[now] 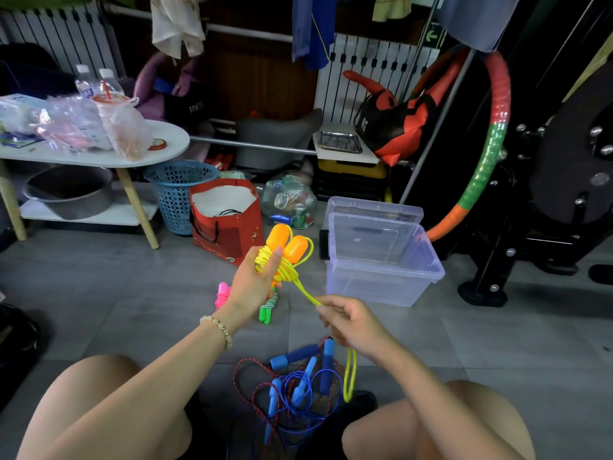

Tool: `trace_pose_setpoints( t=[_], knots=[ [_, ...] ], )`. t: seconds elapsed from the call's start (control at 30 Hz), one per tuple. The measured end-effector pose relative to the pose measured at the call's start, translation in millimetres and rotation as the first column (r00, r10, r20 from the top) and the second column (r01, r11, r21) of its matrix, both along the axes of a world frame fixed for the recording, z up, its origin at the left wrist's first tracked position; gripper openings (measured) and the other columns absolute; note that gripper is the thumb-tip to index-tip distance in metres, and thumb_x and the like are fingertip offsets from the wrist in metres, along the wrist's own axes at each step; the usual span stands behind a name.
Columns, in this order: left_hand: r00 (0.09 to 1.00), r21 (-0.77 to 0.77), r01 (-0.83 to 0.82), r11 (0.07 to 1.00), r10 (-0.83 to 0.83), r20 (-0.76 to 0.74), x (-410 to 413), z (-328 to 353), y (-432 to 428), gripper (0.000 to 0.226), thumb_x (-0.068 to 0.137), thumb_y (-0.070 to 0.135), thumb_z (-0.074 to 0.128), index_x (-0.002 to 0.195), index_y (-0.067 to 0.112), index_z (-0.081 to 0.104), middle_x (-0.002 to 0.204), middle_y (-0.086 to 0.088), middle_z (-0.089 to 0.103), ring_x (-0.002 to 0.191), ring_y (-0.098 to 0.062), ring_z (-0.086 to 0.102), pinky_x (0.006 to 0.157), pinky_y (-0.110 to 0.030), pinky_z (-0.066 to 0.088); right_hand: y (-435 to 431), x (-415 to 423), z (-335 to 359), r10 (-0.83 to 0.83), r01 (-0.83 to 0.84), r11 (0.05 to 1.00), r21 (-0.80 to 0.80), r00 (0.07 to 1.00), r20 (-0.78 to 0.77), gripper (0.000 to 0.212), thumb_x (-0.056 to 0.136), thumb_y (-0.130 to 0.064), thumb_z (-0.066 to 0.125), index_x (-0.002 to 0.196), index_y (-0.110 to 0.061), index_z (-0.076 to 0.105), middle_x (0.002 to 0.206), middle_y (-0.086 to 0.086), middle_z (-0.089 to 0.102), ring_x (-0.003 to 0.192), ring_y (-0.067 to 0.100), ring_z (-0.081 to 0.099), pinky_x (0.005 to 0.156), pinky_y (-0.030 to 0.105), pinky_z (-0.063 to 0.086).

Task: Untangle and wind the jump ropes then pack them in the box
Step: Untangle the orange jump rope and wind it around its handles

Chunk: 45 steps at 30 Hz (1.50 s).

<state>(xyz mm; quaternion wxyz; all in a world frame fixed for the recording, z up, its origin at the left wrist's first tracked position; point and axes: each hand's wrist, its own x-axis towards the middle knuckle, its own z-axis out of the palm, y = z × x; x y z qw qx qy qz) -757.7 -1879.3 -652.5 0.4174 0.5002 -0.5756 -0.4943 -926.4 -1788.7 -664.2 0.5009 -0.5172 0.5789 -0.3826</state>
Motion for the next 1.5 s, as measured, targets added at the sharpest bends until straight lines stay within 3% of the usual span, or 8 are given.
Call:
trace_pose_setpoints(
  t=[0.23, 0.6, 0.77, 0.9, 1.03, 1.23, 1.33, 1.5],
  knots=[
    [0.754, -0.084, 0.397, 0.914, -0.273, 0.598, 13, -1, 3, 0.031, 0.088, 0.058, 0.046, 0.101, 0.030, 0.043, 0.062, 0.000, 0.061, 0.053, -0.003, 0.057, 0.058, -0.029, 0.040, -12, -16, 43, -0.015, -0.052, 0.976, -0.212, 0.952, -0.305, 0.010, 0.088, -0.022, 0.064, 0.089, -0.017, 0.073, 0.065, -0.010, 0.066, 0.059, -0.003, 0.054, 0.064, 0.011, 0.043],
    [0.478, 0.055, 0.684, 0.728, -0.504, 0.720, 2, 19, 7, 0.072, 0.064, 0.085, 0.046, 0.110, 0.030, 0.058, 0.101, 0.006, 0.067, 0.091, -0.014, 0.062, 0.083, -0.036, 0.050, -34, -4, 64, 0.215, -0.282, 0.938, -0.202, 0.929, -0.300, 0.006, 0.081, -0.014, 0.072, 0.080, -0.016, 0.066, 0.072, -0.003, 0.066, 0.067, 0.008, 0.062, 0.067, 0.023, 0.052],
    [0.425, 0.064, 0.725, 0.686, -0.518, 0.742, 4, 23, 16, 0.031, 0.086, 0.059, 0.055, 0.089, 0.028, 0.059, 0.080, 0.009, 0.060, 0.073, -0.007, 0.055, 0.068, -0.027, 0.042, -39, -10, 68, 0.307, -0.363, 0.919, -0.155, 0.904, -0.297, 0.028, 0.072, -0.013, 0.081, 0.078, -0.013, 0.053, 0.055, -0.007, 0.049, 0.053, 0.005, 0.043, 0.053, 0.016, 0.038],
    [0.499, 0.048, 0.752, 0.658, -0.614, 0.611, 8, 24, 22, 0.018, 0.088, 0.045, 0.060, 0.077, 0.032, 0.055, 0.070, 0.011, 0.061, 0.067, -0.006, 0.059, 0.066, -0.019, 0.045, -39, -13, 62, 0.337, -0.362, 0.929, -0.079, 0.914, -0.227, 0.022, 0.078, -0.032, 0.074, 0.079, -0.015, 0.061, 0.076, -0.003, 0.060, 0.074, 0.009, 0.056, 0.072, 0.025, 0.046],
    [0.620, 0.034, 0.748, 0.663, -0.716, 0.321, 10, 24, 25, 0.024, 0.090, 0.041, 0.058, 0.081, 0.019, 0.056, 0.063, 0.004, 0.060, 0.052, -0.009, 0.054, 0.054, -0.019, 0.044, -31, -16, 52, 0.243, -0.242, 0.970, 0.035, 0.970, -0.017, 0.062, 0.082, -0.074, 0.035, 0.089, -0.023, 0.067, 0.091, 0.003, 0.065, 0.088, 0.015, 0.060, 0.086, 0.034, 0.046],
    [0.823, 0.163, 0.549, 0.820, -0.564, 0.066, 14, 19, 21, 0.048, 0.098, 0.041, 0.036, 0.065, 0.012, 0.057, 0.043, 0.004, 0.047, 0.038, -0.010, 0.037, 0.038, -0.017, 0.030, -18, 9, 32, -0.039, 0.038, 0.999, 0.010, 0.987, 0.157, 0.068, 0.085, -0.067, 0.010, 0.078, -0.017, 0.054, 0.054, -0.002, 0.044, 0.051, 0.005, 0.040, 0.053, 0.019, 0.031],
    [0.904, 0.257, 0.427, 0.867, -0.418, -0.089, 6, 12, 22, 0.050, 0.099, 0.045, 0.035, 0.070, 0.009, 0.056, 0.053, -0.002, 0.050, 0.041, -0.012, 0.036, 0.041, -0.018, 0.031, -19, 19, 23, -0.081, 0.093, 0.990, -0.105, 0.990, 0.116, 0.052, 0.088, -0.061, 0.013, 0.065, -0.021, 0.036, 0.048, -0.014, 0.033, 0.046, 0.002, 0.029, 0.051, 0.017, 0.025],
    [0.927, 0.374, 0.328, 0.867, -0.220, -0.304, -8, 7, 22, 0.055, 0.097, 0.053, 0.030, 0.081, 0.009, 0.058, 0.058, -0.001, 0.048, 0.041, -0.011, 0.036, 0.041, -0.021, 0.031, -22, 25, -3, -0.298, 0.237, 0.868, -0.436, 0.952, -0.076, 0.027, 0.098, -0.035, 0.039, 0.080, -0.027, 0.058, 0.068, -0.021, 0.056, 0.068, -0.002, 0.052, 0.064, 0.013, 0.038]
  ],
)
